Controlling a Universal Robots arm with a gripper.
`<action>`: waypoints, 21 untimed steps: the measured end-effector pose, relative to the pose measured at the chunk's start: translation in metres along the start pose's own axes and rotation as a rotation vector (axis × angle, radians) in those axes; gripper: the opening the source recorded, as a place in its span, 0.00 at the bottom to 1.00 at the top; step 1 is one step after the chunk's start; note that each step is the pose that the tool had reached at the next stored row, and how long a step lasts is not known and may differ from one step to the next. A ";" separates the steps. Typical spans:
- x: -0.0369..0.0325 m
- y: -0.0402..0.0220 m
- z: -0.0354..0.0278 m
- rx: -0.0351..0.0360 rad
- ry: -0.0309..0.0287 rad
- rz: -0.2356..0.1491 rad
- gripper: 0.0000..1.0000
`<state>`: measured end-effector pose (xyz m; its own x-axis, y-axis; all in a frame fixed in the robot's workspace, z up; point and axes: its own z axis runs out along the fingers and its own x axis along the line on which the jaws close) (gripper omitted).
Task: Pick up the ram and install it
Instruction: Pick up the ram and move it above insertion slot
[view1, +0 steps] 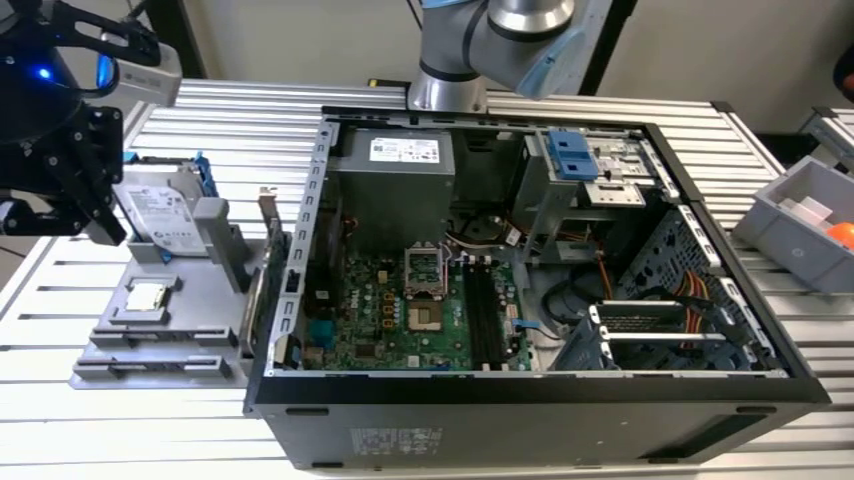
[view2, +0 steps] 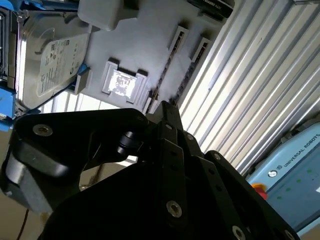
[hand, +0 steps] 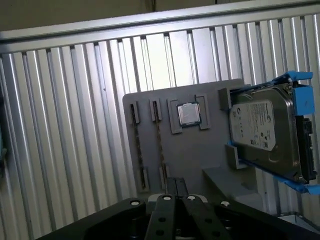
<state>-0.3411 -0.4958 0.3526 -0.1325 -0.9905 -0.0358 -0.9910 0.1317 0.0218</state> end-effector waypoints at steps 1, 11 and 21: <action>0.0000 0.0000 0.0000 -0.0007 0.0004 -0.016 0.00; 0.0000 0.0000 -0.0001 -0.0046 0.0028 -0.124 0.00; 0.0001 0.0000 -0.0001 -0.0051 0.0032 -0.136 0.00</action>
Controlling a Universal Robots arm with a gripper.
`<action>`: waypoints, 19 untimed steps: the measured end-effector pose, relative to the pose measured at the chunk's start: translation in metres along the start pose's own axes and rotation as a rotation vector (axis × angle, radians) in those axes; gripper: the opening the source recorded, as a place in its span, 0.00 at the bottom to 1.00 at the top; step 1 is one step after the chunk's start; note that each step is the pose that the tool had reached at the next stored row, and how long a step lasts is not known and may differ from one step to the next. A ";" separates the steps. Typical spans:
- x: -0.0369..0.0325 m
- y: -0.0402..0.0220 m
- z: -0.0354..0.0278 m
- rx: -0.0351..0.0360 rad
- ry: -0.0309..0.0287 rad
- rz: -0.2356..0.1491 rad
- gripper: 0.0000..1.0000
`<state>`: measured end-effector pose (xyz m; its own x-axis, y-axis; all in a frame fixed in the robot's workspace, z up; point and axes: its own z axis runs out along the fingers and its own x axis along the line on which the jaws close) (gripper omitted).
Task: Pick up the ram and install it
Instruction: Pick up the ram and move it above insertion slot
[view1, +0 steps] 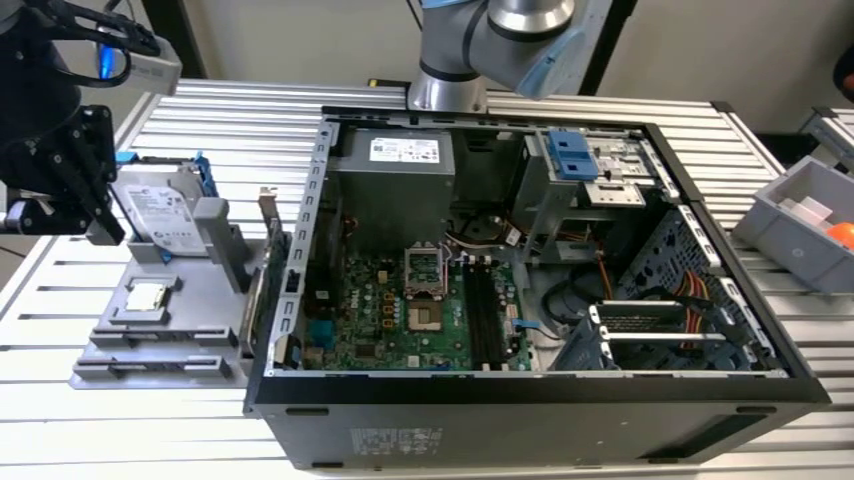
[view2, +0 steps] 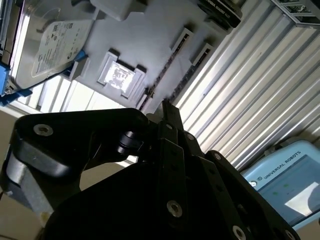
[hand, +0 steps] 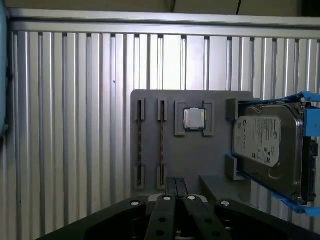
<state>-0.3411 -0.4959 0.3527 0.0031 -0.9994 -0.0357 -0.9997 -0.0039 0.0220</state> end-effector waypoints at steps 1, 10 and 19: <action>0.0001 0.0000 0.0000 -0.0002 0.0002 -0.005 0.00; 0.0052 0.0001 0.0003 -0.0010 0.0006 -0.032 0.00; 0.0159 0.0011 0.0006 -0.0010 0.0005 -0.032 0.00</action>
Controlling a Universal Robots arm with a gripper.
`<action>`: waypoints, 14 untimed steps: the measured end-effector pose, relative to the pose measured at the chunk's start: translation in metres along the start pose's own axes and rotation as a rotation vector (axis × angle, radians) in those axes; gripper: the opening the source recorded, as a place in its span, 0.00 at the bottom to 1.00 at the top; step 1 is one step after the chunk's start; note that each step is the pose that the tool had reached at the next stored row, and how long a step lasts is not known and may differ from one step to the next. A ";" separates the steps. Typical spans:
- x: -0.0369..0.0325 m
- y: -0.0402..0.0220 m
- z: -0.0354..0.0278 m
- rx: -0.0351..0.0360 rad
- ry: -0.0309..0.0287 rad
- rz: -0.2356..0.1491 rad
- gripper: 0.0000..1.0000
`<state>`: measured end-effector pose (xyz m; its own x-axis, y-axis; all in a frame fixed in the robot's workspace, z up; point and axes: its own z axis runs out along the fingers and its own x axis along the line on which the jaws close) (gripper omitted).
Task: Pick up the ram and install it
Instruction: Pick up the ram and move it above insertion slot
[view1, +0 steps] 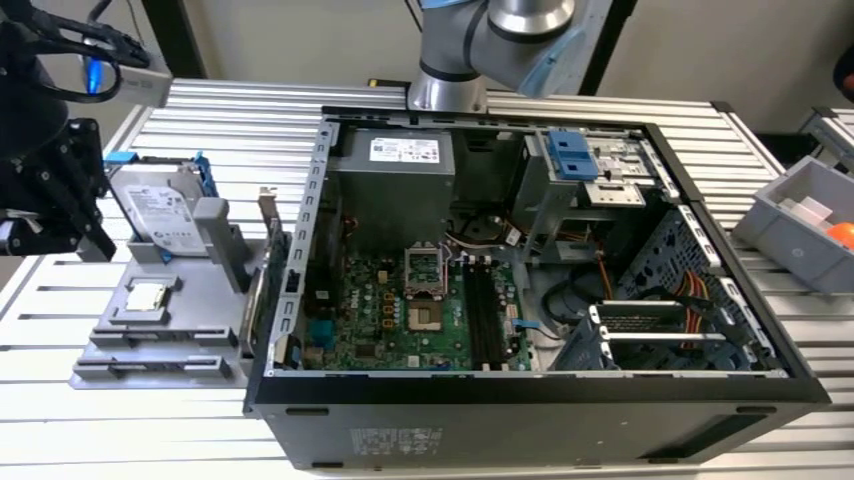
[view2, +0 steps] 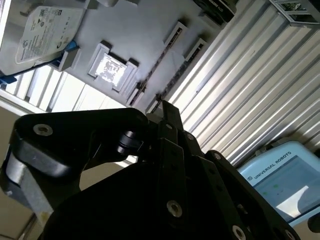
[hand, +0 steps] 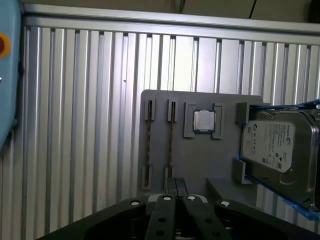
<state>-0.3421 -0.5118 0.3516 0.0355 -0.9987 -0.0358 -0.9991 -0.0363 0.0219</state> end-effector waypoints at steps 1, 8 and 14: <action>0.0020 0.0001 0.0000 0.0000 0.0001 0.001 0.00; 0.0181 0.0006 -0.0001 0.0000 0.0001 0.001 0.00; 0.0312 0.0012 -0.0002 0.0000 0.0001 0.001 0.00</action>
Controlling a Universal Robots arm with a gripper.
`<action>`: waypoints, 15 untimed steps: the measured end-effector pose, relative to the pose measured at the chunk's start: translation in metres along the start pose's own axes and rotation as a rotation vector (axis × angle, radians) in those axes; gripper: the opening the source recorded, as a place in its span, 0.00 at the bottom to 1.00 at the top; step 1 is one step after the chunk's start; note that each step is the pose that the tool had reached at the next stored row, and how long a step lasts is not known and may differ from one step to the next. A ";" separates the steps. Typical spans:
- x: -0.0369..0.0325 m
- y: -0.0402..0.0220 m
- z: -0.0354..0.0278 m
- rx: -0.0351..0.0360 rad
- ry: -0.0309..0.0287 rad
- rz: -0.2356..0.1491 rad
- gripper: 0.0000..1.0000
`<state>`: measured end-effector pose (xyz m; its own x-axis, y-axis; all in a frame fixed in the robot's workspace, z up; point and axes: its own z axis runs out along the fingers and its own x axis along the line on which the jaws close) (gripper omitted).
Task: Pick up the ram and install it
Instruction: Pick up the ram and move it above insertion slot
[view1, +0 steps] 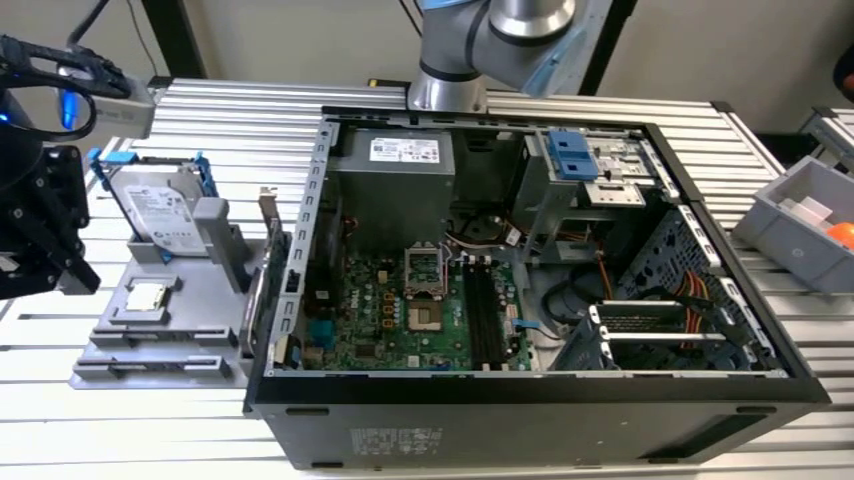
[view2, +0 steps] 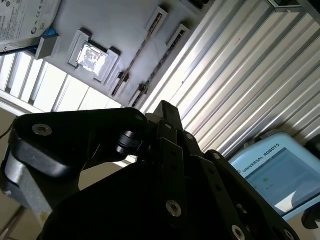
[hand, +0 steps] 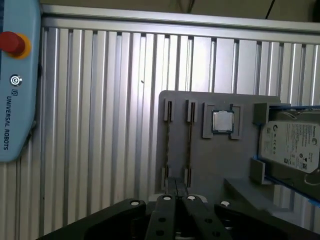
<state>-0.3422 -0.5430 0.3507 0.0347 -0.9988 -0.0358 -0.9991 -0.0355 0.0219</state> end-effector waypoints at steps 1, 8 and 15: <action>0.0018 0.0001 0.0000 0.0000 0.0000 0.000 0.00; 0.0029 0.0001 0.0001 0.0000 0.0000 0.000 0.00; 0.0029 0.0001 0.0001 0.0000 0.0000 0.000 0.00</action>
<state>-0.3421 -0.5459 0.3505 0.0347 -0.9988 -0.0357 -0.9991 -0.0355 0.0219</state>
